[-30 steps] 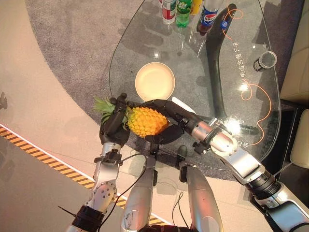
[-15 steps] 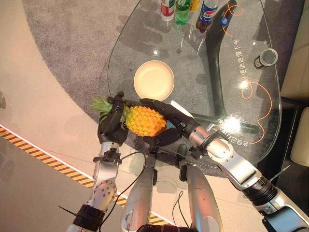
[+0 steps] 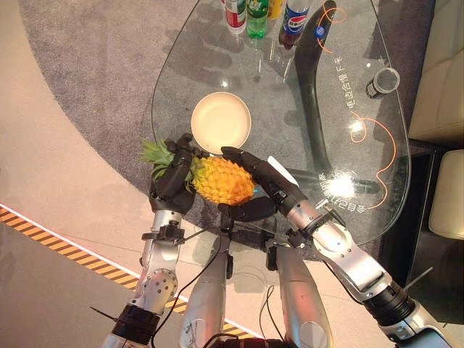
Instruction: Pick up the fruit to the plate
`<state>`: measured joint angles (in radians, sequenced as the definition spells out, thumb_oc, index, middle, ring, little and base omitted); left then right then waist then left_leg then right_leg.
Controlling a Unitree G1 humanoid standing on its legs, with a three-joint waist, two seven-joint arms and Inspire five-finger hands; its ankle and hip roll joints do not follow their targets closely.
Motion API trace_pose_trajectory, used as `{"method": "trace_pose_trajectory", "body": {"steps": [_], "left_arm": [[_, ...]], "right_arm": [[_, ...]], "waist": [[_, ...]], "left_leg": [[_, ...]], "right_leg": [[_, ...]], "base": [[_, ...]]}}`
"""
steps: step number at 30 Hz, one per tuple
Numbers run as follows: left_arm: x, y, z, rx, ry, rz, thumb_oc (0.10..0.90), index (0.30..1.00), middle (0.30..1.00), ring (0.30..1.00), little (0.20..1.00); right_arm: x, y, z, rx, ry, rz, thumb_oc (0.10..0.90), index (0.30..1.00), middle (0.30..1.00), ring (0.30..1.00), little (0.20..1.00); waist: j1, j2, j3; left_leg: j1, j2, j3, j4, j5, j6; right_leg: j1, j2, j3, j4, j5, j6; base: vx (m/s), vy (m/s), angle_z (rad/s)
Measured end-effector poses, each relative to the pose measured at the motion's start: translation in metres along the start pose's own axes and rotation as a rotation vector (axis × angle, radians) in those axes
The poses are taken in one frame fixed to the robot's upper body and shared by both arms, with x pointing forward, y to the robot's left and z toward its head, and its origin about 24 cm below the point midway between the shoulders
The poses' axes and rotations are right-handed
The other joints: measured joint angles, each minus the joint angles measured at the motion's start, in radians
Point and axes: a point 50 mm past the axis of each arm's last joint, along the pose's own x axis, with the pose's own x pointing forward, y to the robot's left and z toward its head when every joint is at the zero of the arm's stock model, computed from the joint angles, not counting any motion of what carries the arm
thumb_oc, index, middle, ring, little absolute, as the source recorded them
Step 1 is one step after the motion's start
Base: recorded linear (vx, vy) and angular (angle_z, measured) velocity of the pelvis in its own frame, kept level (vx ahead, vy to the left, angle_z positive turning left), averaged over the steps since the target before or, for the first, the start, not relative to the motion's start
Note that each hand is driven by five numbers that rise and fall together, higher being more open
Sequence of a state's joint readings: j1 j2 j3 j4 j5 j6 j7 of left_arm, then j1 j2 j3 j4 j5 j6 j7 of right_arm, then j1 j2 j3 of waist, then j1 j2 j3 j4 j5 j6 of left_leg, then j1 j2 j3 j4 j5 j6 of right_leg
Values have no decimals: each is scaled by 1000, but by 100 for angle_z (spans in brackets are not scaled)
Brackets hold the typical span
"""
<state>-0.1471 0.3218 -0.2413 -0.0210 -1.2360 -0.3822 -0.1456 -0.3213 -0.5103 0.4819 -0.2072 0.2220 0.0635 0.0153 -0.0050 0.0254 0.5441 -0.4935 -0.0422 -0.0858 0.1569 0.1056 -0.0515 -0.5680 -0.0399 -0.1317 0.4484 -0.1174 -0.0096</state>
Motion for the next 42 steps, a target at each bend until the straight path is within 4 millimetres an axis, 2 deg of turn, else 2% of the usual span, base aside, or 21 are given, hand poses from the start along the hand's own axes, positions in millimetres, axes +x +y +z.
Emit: {"method": "trace_pose_trajectory", "body": {"steps": [7,20,25,29,32,34,42], "left_arm": [[1,0,1,5,-5,-2,100,300,300,300,200],[6,-8,7,154,-27,-85,100,300,300,300,200],[9,-9,17,141,-116,-77,100,300,300,300,200],[10,-9,32,146,-212,-86,100,300,300,300,200],[10,-8,42,155,-264,-84,100,300,300,300,200],[10,-9,43,157,-270,-86,100,300,300,300,200],[10,-10,43,178,-271,-88,100,300,300,300,200]], "right_arm": [[0,1,0,4,-6,-4,800,900,900,900,900],[-4,1,-9,63,31,-54,800,900,900,900,900],[-10,-3,-28,206,85,-230,800,900,900,900,900],[-27,-26,-51,274,175,-479,800,900,900,900,900],[-43,-38,-59,324,186,-613,800,900,900,900,900],[-46,-38,-61,366,170,-648,800,900,900,900,900],[-38,-27,-58,403,149,-619,800,900,900,900,900]], "waist": [[0,0,0],[-3,-3,1],[-3,-4,2],[0,-5,2],[-3,-5,2],[-7,-5,2],[-21,-5,2]], "left_leg": [[0,1,6,0,0,0],[1,3,23,1,-4,6],[2,3,25,1,-6,8],[-1,2,32,1,-8,11],[-3,2,40,1,-10,13],[-3,2,42,1,-10,13],[-3,3,42,1,-11,13]], "right_leg": [[-1,1,2,0,2,-3],[-4,1,18,0,2,-3],[-5,2,22,0,2,-3],[-10,2,28,0,1,0],[-14,2,30,-2,1,0],[-14,2,31,-2,1,0],[-14,3,31,-1,2,-1]], "base": [[0,0,0],[3,7,-1],[0,0,0],[3,16,-3],[7,22,-4],[0,0,0],[0,0,0]]}}
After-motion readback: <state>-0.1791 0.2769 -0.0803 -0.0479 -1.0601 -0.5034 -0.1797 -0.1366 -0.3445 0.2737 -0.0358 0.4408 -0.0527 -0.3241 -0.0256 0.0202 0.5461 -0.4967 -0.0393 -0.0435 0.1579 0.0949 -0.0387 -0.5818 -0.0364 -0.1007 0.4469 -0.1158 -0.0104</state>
